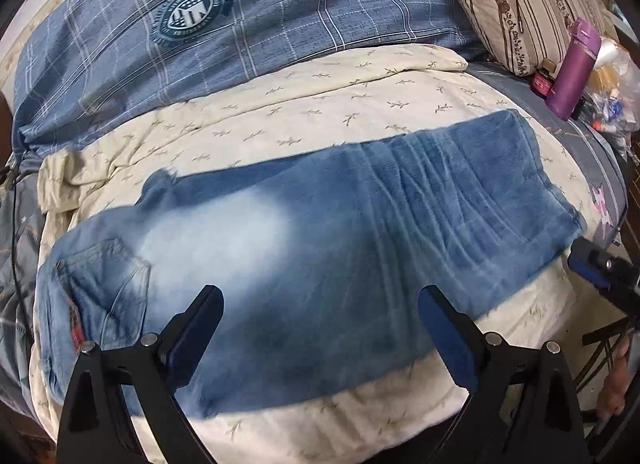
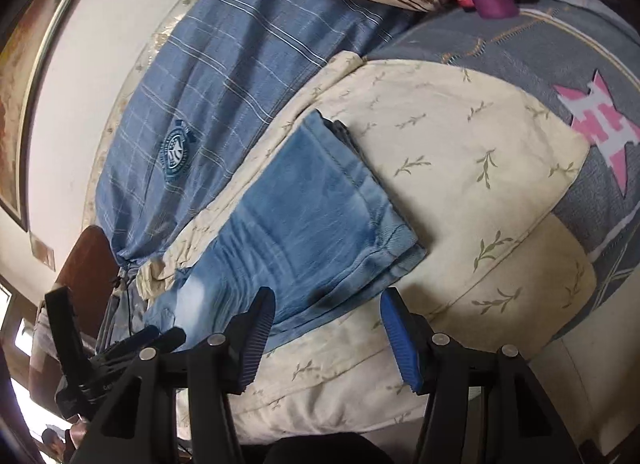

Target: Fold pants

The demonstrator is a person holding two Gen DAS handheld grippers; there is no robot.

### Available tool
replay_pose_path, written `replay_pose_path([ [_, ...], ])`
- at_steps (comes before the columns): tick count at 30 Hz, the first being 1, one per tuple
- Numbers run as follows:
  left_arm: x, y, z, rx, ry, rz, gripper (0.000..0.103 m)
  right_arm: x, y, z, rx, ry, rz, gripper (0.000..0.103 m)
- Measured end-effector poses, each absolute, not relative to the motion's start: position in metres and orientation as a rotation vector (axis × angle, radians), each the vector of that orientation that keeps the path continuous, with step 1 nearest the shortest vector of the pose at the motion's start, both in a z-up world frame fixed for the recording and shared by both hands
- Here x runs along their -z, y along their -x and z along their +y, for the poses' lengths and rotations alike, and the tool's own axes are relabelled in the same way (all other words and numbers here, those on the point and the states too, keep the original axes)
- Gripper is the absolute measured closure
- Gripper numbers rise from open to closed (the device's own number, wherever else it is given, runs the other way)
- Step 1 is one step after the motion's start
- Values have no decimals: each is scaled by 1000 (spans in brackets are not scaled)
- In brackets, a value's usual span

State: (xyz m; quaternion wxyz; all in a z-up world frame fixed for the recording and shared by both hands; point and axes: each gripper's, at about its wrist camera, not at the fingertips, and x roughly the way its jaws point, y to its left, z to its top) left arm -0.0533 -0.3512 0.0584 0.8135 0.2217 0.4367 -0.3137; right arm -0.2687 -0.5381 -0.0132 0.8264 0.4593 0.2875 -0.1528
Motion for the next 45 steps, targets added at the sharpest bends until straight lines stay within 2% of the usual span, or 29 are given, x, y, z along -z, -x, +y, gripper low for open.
replay_pose_path([
  [13, -15, 27, -387, 649, -497, 1014, 5, 33, 265, -559, 383, -1020, 611, 44],
  [20, -15, 22, -389, 661, -468, 1040, 5, 30, 249, -563, 407, -989, 574, 44],
  [21, -16, 22, -388, 665, -466, 1037, 5, 28, 246, -563, 423, -977, 576, 49],
  [22, -19, 22, -386, 668, -462, 1031, 5, 27, 245, -563, 435, -977, 572, 62],
  [23, -22, 21, -383, 667, -457, 1024, 5, 25, 244, -564, 443, -977, 565, 71],
  [25, -27, 18, -375, 657, -446, 1019, 5, 23, 240, -564, 461, -970, 585, 77],
  [37, -40, -33, -292, 500, -341, 1084, 5, -43, 212, -513, 407, -772, 604, 80],
  [45, -78, -57, -217, 435, -245, 995, 5, -71, 160, -433, 266, -649, 651, 80],
])
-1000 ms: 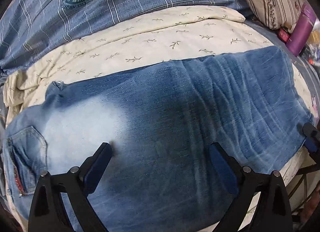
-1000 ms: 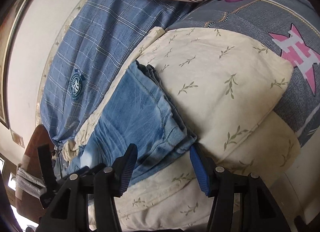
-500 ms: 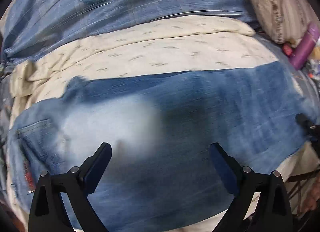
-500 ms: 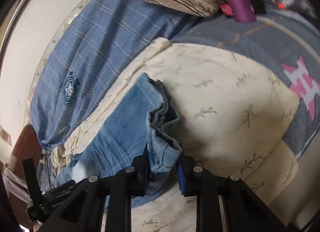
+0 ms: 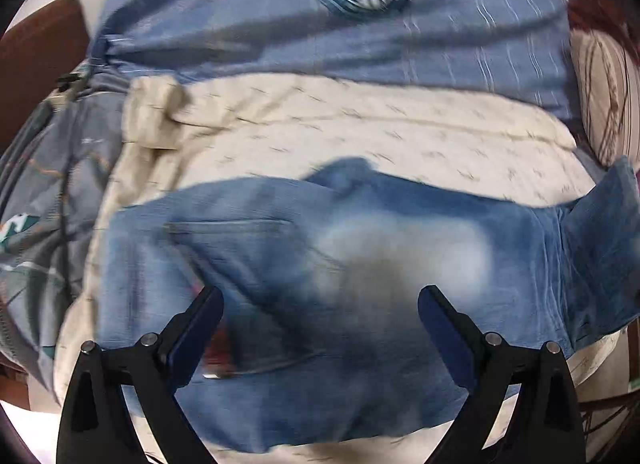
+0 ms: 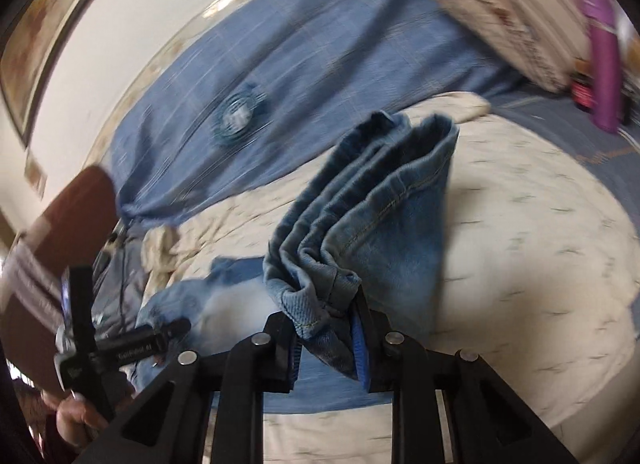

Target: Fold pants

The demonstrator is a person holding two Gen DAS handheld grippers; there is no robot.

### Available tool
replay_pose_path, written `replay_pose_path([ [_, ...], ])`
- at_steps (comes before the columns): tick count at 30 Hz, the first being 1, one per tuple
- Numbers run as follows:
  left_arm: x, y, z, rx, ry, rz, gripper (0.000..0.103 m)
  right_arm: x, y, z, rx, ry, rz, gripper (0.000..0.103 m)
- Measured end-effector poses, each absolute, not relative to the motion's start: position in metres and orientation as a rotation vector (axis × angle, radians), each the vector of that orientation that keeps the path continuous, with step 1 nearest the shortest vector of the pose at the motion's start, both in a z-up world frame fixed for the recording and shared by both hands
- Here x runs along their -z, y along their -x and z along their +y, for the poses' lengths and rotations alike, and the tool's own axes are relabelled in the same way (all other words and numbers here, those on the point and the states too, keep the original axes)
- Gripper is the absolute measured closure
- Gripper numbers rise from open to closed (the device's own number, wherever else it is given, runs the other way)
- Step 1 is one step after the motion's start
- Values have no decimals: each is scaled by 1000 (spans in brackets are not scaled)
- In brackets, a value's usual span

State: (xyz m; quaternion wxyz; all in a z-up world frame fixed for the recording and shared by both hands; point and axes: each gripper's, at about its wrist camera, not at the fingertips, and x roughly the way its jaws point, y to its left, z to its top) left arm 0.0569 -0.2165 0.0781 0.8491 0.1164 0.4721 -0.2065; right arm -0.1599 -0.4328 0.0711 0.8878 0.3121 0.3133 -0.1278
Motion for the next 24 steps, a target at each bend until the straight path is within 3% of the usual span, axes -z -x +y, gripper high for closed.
replay_pose_path([
  [5, -91, -66, -185, 417, -204, 977, 5, -61, 128, -381, 183, -611, 708, 80],
  [8, -90, -70, -172, 401, -195, 984, 5, -34, 106, -354, 153, -623, 808, 73],
  [11, -87, -71, -167, 398, -196, 1001, 5, -3, 88, -335, 90, -613, 934, 56],
  [16, -90, -67, -181, 440, -206, 996, 5, -12, 102, -336, -26, -626, 856, 49],
  [24, -107, -52, -257, 634, -221, 925, 5, -26, 136, -368, 43, -587, 732, 49],
])
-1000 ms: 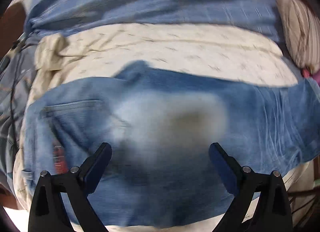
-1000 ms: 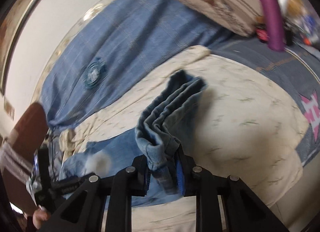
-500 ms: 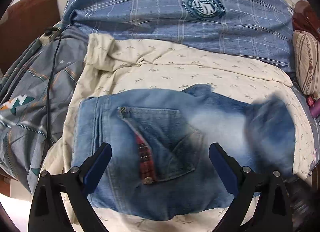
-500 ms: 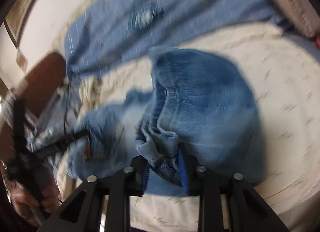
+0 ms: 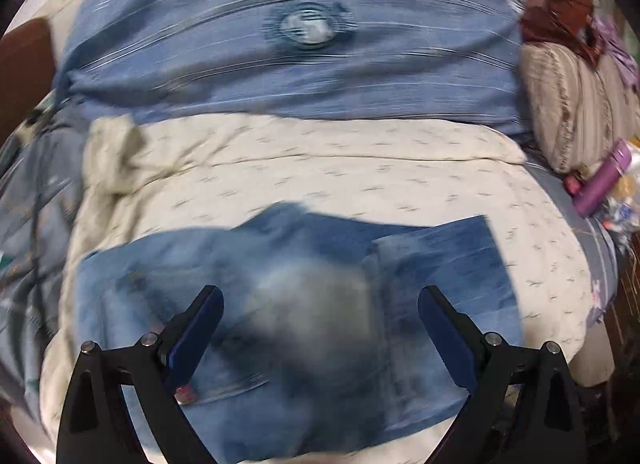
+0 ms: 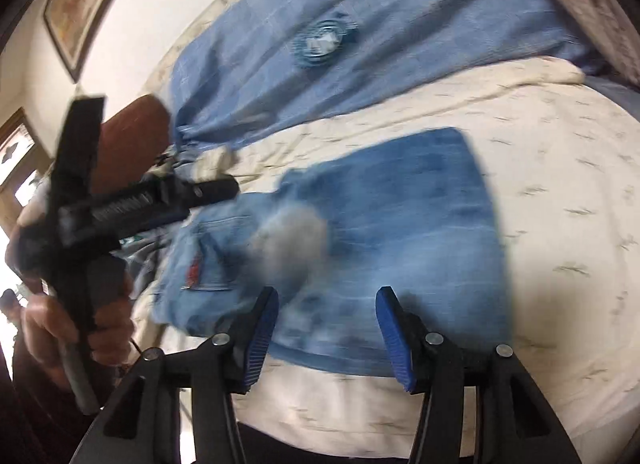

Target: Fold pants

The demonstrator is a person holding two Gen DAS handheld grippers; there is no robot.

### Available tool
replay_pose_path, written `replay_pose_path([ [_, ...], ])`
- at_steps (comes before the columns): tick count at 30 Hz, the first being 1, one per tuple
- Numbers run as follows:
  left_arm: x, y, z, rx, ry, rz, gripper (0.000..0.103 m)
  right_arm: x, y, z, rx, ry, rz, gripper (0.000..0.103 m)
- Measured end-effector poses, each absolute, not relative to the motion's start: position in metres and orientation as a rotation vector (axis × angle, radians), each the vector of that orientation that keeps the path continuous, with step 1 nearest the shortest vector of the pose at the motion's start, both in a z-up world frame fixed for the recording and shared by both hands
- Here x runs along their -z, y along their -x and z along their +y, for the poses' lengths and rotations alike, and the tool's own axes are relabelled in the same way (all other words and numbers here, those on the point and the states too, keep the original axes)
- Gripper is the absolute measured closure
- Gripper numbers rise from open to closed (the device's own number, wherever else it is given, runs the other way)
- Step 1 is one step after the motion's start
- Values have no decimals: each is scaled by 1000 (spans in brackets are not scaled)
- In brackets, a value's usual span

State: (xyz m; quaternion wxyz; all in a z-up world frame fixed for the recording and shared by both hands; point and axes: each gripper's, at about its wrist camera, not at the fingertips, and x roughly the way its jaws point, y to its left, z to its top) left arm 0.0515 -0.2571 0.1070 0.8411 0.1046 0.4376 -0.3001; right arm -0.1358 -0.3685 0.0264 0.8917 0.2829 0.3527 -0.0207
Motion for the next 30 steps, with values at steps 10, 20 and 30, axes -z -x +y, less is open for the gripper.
replay_pose_path([
  [10, -45, -77, -337, 593, -355, 1022, 5, 0, 145, -384, 95, -558, 719, 49],
  [20, -17, -88, -347, 567, -392, 1059, 0, 16, 135, -392, 106, -568, 753, 48],
  [30, -41, -72, -316, 587, -321, 1033, 0, 22, 133, -402, 62, -577, 765, 48],
])
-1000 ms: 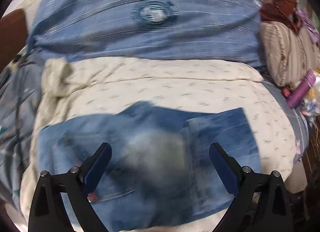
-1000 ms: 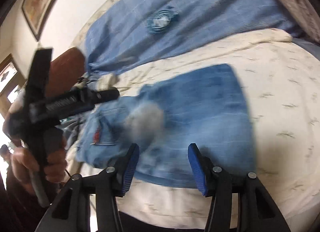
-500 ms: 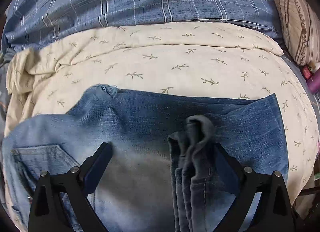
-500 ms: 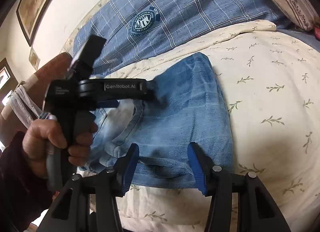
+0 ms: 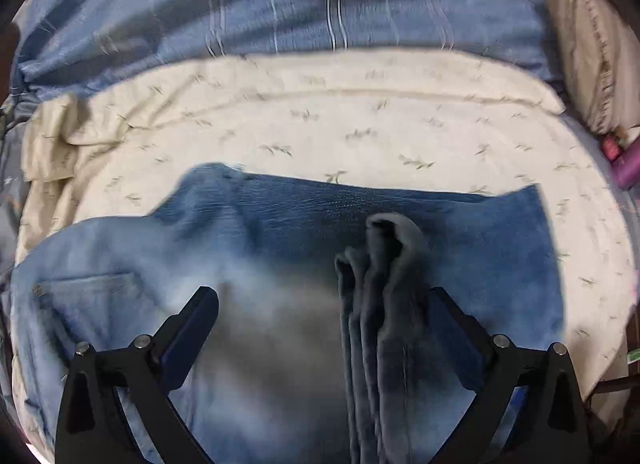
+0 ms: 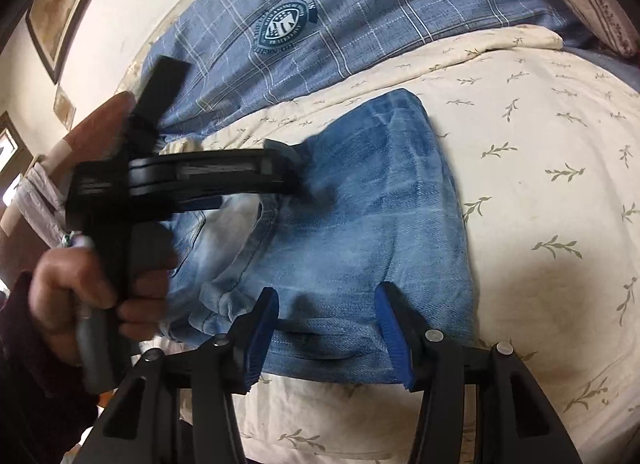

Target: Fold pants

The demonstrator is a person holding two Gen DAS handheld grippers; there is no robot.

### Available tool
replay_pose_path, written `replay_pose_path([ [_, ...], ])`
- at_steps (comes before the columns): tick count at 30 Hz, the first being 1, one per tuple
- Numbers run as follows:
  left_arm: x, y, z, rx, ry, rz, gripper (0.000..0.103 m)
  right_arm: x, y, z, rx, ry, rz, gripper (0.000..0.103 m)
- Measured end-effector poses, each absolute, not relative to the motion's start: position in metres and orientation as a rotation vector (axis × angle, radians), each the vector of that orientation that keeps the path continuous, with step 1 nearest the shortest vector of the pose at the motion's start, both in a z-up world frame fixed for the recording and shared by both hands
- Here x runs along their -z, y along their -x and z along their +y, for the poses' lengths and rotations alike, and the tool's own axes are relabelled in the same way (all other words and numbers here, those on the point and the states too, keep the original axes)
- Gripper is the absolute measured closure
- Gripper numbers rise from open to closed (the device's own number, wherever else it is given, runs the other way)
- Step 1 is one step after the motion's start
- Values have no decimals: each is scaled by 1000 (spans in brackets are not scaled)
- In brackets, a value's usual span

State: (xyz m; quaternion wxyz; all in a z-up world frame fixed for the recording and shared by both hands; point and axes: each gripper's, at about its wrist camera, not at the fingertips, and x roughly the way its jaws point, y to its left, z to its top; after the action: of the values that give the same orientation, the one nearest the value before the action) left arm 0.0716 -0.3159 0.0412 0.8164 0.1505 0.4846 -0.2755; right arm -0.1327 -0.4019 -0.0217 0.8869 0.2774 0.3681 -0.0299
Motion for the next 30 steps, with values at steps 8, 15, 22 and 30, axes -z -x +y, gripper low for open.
replay_pose_path([
  [8, -90, -37, -190, 497, -196, 908, 0, 9, 130, -376, 124, -431, 813, 48],
  [15, -61, -15, -55, 372, 43, 1020, 0, -23, 129, -354, 161, -424, 749, 46],
  [22, -41, -28, -18, 372, 254, 1081, 0, -33, 122, -308, 109, -300, 700, 46],
  [30, -22, -65, -28, 382, 480, 1156, 0, -21, 133, -309, 121, -303, 706, 46],
])
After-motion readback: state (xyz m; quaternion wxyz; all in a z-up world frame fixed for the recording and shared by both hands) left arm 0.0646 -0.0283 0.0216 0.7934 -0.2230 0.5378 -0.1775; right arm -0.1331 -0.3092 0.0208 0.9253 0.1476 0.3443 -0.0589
